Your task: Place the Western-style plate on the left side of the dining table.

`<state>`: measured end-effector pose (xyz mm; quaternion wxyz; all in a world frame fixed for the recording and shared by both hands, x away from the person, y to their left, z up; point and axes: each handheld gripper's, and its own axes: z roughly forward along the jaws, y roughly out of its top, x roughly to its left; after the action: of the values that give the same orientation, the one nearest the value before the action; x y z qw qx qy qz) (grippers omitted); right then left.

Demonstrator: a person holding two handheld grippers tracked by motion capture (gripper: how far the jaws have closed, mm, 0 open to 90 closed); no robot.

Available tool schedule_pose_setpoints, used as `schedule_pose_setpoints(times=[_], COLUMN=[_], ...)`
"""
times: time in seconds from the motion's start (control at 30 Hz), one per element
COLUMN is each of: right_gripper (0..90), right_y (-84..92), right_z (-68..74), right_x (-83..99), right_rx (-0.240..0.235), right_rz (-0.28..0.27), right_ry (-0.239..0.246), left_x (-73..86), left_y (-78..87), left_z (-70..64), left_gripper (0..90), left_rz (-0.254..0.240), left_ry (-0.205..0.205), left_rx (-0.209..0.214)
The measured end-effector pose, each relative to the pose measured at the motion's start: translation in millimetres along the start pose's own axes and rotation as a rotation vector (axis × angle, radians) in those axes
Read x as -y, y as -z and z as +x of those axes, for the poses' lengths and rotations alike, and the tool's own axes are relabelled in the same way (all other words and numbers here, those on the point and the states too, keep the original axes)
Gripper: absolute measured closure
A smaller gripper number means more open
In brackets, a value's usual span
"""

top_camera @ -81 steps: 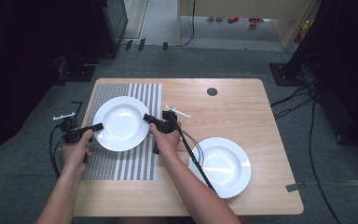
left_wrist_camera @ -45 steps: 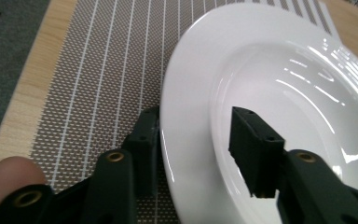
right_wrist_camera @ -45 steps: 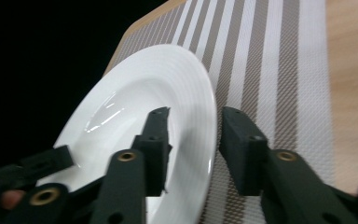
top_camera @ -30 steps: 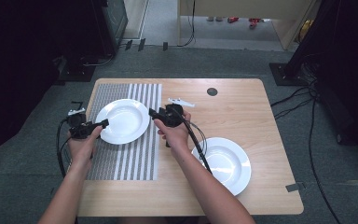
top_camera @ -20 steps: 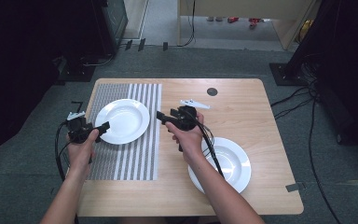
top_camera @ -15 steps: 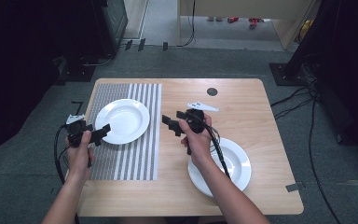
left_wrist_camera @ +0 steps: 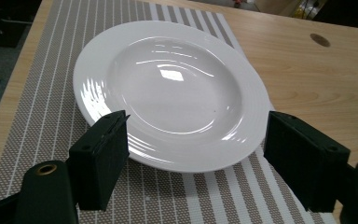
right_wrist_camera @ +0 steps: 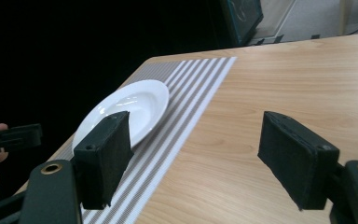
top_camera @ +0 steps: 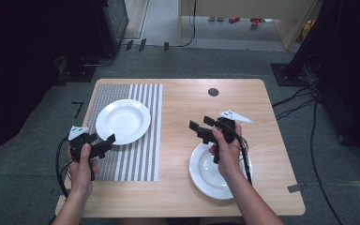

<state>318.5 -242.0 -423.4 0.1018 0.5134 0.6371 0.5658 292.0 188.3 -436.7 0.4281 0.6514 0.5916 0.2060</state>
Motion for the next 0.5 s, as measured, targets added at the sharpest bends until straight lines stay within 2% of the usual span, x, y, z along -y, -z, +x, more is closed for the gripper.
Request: schedule_pose_setpoints(times=[0.27,0.5], right_gripper=[25.8,25.2], right_y=[35.0,59.9], right_z=[-23.8,-43.3], right_x=[8.7,20.1], right_rx=[0.049,0.093], right_rz=[-0.014,-0.006], right_ry=[0.009,0.016], left_x=[15.7,33.8], left_y=[9.8,18.9], left_z=[-6.9,-2.9], left_gripper=[22.4,20.9], left_rz=[-0.008,-0.005], left_ry=[-0.013,-0.001], left_rx=[-0.01,-0.001])
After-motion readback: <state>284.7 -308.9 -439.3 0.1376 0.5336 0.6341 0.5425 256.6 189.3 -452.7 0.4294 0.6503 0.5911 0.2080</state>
